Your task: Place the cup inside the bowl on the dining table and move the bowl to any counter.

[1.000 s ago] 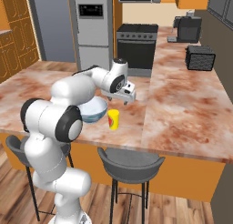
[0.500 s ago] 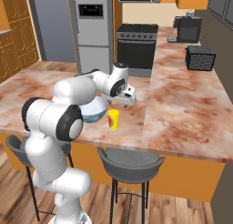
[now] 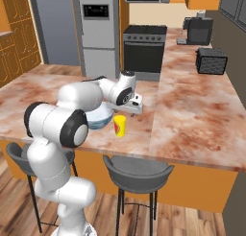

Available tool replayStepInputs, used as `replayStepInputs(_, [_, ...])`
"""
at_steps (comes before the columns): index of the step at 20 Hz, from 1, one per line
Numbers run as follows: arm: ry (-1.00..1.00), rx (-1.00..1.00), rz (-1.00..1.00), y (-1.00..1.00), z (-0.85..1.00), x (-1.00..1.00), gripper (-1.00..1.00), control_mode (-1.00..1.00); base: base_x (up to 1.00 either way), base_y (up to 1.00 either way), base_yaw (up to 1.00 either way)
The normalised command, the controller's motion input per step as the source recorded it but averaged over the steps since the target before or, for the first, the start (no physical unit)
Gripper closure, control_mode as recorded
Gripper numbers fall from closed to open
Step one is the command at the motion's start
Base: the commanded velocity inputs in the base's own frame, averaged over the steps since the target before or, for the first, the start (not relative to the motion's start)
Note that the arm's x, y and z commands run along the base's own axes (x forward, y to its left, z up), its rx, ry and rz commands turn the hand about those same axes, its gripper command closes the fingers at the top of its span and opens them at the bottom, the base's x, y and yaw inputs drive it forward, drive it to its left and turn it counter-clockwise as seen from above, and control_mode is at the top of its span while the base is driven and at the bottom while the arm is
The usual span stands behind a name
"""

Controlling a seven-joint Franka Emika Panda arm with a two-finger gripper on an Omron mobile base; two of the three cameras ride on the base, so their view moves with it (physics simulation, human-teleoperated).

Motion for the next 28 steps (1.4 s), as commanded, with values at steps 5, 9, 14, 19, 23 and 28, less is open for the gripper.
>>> replayStepInputs(5, [0.00,0.00,0.03,0.00,-0.13,0.11,-1.00,-1.00,0.00,0.00,0.00])
replayStepInputs(9, [0.00,0.00,0.04,-0.01,-0.02,0.22,-1.00,-1.00,0.00,0.00,0.00])
replayStepInputs(14, [0.00,0.00,0.04,-0.01,-0.01,0.11,-1.00,-1.00,0.00,0.00,0.00])
replayStepInputs(19, [0.00,0.00,0.03,0.00,-0.04,0.00,-1.00,-1.00,0.00,0.00,0.00])
replayStepInputs(23, [0.00,0.00,0.03,0.00,-0.09,0.00,-1.00,-1.00,0.00,0.00,0.00])
replayStepInputs(28, [0.00,0.00,0.04,0.00,-0.13,0.00,-1.00,-1.00,0.00,0.00,0.00])
